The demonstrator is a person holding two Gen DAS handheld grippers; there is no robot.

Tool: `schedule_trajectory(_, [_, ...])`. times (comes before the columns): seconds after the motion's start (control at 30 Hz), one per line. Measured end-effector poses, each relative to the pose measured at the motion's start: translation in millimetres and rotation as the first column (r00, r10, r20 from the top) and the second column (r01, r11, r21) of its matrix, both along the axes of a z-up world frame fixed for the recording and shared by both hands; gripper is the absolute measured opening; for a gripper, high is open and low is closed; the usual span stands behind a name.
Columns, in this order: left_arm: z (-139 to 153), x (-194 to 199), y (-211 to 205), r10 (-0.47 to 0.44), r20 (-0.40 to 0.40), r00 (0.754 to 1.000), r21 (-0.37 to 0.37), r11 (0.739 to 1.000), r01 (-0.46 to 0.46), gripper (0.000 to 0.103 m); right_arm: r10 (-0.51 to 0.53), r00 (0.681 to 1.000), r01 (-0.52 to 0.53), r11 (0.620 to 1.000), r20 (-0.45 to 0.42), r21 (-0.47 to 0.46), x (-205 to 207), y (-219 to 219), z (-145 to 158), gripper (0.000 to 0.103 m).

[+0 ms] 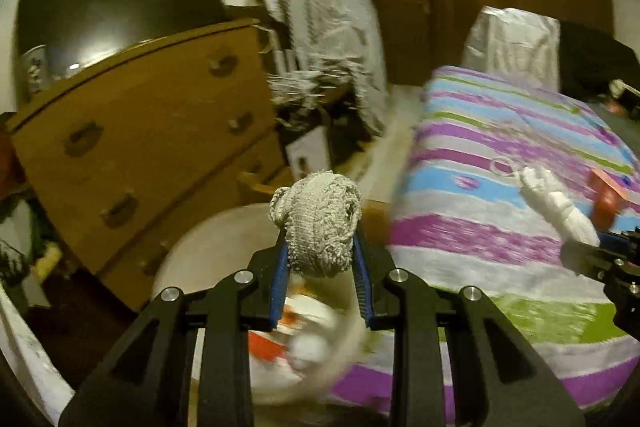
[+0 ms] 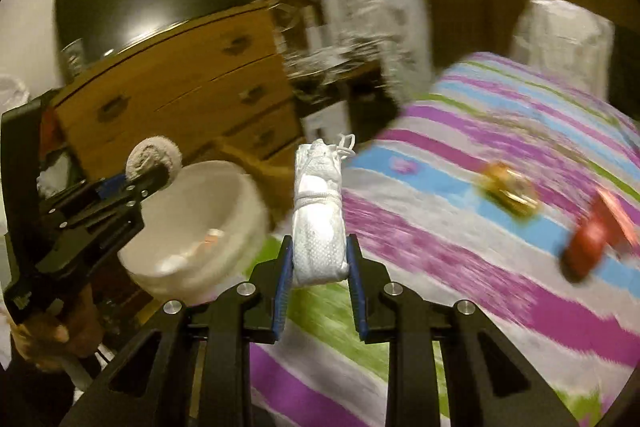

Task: Collect trash
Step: 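Carry the yarn ball and white bag in both tools over the bucket, then hold both items over the bucket and open both tools to drop them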

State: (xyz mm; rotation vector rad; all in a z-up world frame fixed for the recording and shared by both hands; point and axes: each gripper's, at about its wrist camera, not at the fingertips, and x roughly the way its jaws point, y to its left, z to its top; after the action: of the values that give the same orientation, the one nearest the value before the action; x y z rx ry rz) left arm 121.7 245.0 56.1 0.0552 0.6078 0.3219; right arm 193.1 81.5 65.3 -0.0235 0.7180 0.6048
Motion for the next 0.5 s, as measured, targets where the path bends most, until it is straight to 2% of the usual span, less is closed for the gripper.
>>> schedule_trajectory(0.27, [-4.3, 7.7, 80.2, 0.119, -0.055, 0.991, 0.021, 0.993, -0.118, 0.027, 0.18, 0.981, -0.183, 0.982, -0.068, -0.039, 24.2, 125.6, 27.8, 0.027])
schedule_trajectory(0.5, [-22.0, 10.8, 113.3, 0.152, -0.114, 0.982, -0.004, 0.988, -0.153, 0.027, 0.246, 0.962, -0.258, 0.961, -0.115, -0.102, 34.2, 187.6, 24.3, 0.027])
